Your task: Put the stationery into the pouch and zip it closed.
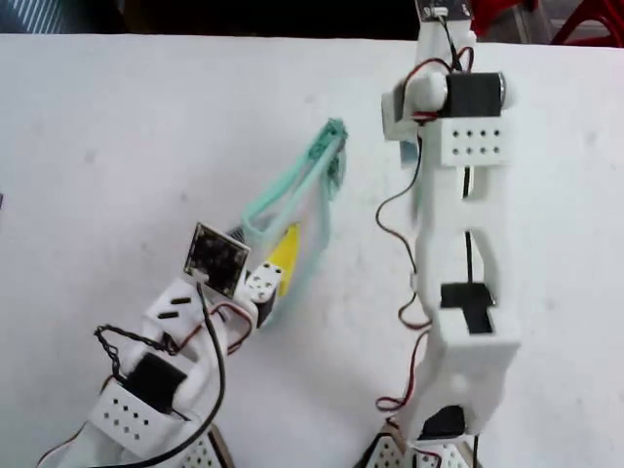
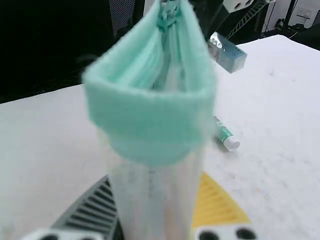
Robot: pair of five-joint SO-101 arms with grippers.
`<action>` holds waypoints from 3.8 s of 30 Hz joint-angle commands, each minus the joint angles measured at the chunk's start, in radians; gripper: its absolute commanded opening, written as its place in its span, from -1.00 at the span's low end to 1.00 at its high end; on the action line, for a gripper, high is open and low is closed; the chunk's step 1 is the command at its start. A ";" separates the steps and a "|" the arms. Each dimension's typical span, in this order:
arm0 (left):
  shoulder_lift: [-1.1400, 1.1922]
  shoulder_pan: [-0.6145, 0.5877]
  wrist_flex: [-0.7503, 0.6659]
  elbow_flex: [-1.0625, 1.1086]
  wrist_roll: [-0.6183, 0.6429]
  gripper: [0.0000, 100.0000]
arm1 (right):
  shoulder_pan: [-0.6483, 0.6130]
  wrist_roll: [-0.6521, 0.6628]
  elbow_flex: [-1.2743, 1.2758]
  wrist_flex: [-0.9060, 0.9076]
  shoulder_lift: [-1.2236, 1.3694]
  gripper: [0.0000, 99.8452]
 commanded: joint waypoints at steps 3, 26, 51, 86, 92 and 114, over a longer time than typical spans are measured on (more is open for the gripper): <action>-0.015 -0.007 -0.002 -0.032 -0.012 -0.83 | -0.048 0.012 0.161 0.024 -0.312 -0.97; -0.015 -0.001 -0.002 -0.031 -0.011 -0.80 | -0.059 0.018 0.804 -0.130 -1.095 -0.96; -0.015 0.002 0.005 -0.029 -0.005 -0.65 | -0.591 0.009 1.142 -0.831 -1.247 -0.97; -0.015 -0.007 0.005 -0.031 -0.005 -0.66 | -0.561 0.018 1.662 -0.978 -1.607 -0.97; -0.015 -0.007 0.002 -0.029 -0.005 -0.71 | -0.561 0.020 1.660 -0.920 -1.607 -0.87; -0.015 0.001 0.000 -0.029 -0.006 -0.71 | -0.565 0.020 1.430 -0.842 -1.606 -0.66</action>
